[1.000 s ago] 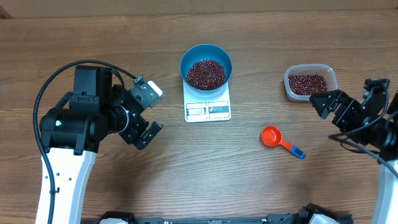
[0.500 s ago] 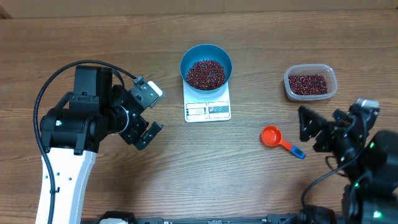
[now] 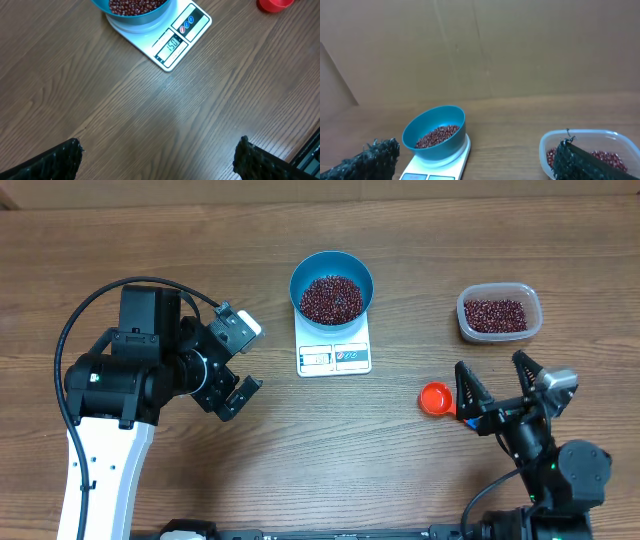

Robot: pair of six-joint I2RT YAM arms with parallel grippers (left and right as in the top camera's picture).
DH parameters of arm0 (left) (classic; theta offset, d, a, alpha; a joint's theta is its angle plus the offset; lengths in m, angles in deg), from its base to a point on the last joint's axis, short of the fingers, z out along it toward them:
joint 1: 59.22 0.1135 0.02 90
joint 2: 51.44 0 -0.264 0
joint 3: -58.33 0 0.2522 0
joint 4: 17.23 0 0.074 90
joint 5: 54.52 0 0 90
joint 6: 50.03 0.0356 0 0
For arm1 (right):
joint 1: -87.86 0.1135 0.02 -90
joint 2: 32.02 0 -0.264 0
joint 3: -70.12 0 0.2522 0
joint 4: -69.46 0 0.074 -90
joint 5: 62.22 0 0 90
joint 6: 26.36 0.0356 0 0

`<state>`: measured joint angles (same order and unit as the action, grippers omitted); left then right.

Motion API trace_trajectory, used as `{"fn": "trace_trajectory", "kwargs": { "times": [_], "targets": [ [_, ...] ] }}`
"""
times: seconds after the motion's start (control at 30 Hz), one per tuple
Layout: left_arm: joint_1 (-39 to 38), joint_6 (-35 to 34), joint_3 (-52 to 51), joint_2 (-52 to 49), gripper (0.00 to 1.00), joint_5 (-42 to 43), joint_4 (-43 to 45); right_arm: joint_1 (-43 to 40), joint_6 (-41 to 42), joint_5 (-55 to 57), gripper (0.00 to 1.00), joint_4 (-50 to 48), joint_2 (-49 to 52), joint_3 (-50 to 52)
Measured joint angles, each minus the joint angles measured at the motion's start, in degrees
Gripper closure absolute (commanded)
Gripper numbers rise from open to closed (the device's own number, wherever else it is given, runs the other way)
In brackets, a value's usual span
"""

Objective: Scoop item into bowl and weigh 150g on scale

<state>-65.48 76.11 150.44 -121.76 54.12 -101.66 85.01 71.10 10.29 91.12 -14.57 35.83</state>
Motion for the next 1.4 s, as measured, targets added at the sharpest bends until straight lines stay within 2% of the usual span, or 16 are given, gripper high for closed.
{"fn": "trace_trajectory", "kwargs": {
  "times": [0.87, 1.4],
  "targets": [
    [0.00, 0.00, 0.00, 0.00, 0.00, 0.00, 0.00, 2.14, 0.00, 3.96, 0.00, -4.94, -16.33, 17.46],
    [0.00, 0.02, 0.00, 0.00, 0.00, 0.00, 0.00, 2.16, -0.02, 5.97, 0.00, -3.89, -16.61, 19.47]
  ]
}}
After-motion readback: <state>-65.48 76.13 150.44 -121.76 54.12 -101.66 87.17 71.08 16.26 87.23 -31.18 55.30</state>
